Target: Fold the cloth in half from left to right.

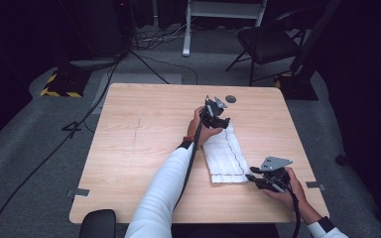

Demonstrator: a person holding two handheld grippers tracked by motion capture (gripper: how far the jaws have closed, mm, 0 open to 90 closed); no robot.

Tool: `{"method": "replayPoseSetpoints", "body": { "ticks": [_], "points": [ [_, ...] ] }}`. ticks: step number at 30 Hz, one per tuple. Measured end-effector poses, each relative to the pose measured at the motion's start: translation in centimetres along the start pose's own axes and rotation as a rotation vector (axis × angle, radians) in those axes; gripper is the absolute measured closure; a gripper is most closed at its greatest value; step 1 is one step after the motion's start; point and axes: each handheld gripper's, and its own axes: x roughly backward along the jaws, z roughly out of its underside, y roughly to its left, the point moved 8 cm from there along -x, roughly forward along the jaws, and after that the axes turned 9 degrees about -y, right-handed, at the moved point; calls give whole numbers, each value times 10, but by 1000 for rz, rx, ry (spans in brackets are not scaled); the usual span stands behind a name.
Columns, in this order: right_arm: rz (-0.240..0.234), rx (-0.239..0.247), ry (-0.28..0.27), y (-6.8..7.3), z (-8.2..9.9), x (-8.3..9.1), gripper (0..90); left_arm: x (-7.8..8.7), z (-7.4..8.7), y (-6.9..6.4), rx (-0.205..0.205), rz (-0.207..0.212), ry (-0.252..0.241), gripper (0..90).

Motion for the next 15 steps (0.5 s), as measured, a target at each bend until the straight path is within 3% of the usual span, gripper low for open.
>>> {"method": "replayPoseSetpoints", "body": {
  "ticks": [4, 9, 10, 15],
  "points": [
    [7, -32, -14, -4, 1, 4, 553, 24, 7, -5, -22, 34, 1, 283],
    [12, -35, -46, -6, -6, 8, 512, 56, 23, -13, -37, 83, 8, 232],
    [12, -36, -49, -6, -6, 8, 508, 62, 27, -16, -32, 96, 8, 220],
    [48, -45, -63, -16, -9, 8, 477, 86, 56, -38, -91, 147, 61, 219]
  ]
}}
